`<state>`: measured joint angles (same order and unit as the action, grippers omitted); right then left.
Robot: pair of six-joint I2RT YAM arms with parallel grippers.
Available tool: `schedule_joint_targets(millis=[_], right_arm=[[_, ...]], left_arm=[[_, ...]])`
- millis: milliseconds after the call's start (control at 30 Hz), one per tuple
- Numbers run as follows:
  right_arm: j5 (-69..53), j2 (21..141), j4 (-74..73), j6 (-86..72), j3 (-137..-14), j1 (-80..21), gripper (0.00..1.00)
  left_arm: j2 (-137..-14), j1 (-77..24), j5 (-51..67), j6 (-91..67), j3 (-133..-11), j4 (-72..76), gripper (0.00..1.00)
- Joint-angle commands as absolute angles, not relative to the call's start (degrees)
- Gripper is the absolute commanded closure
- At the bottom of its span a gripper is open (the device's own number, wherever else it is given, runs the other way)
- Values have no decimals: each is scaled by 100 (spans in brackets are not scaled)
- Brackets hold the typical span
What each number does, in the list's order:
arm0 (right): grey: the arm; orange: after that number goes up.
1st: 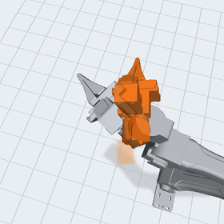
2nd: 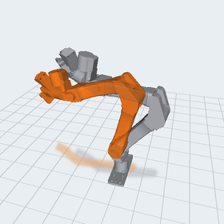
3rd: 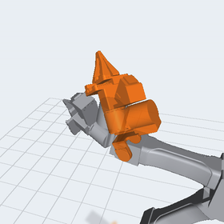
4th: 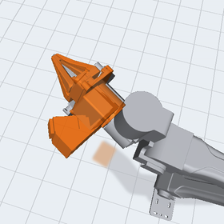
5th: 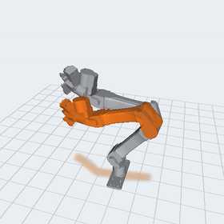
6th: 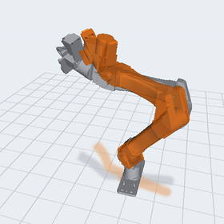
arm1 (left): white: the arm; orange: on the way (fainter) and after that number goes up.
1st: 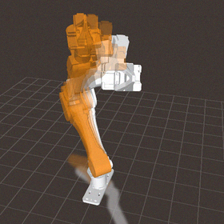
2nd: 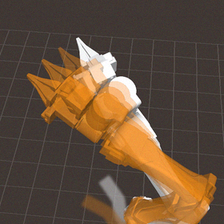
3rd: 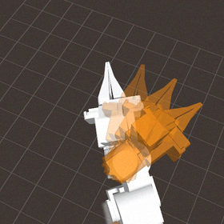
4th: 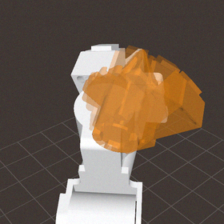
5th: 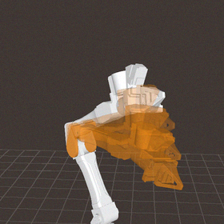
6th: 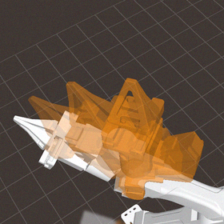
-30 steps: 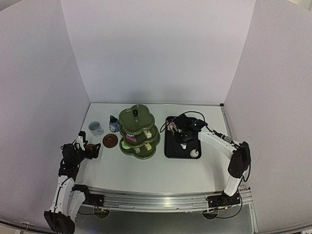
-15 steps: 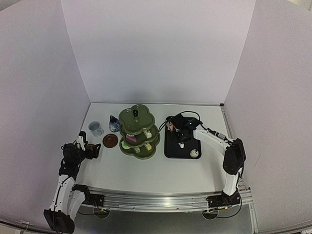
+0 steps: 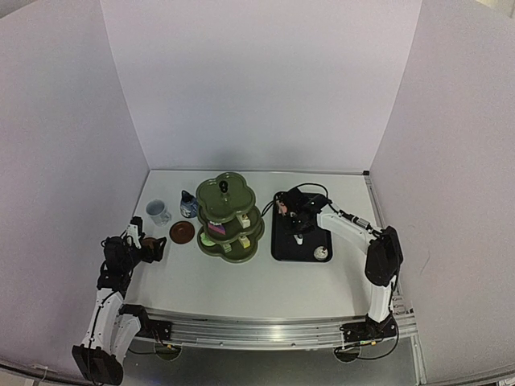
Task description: Serve the afternoon tea
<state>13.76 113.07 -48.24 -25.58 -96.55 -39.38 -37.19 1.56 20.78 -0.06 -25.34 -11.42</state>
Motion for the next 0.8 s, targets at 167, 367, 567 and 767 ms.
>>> schedule_joint_targets(millis=[167,367,567,767], right_arm=[[1786,11131,-4908,-2428,-9807,-3911,66],[1866,11115,-5126,-2298,-9998,-3911,66],[1879,11120,-5157,-2239,-10076,-3911,66],[1795,11222,-5142,-2261,-10074,-3911,66]], left_arm=[[-3738,172,2031,162,-2498,-923,0],[-3778,176,2040,167,-2493,-900,0],[-3781,176,2031,185,-2492,-897,0],[-3789,174,2031,193,-2488,-894,0]])
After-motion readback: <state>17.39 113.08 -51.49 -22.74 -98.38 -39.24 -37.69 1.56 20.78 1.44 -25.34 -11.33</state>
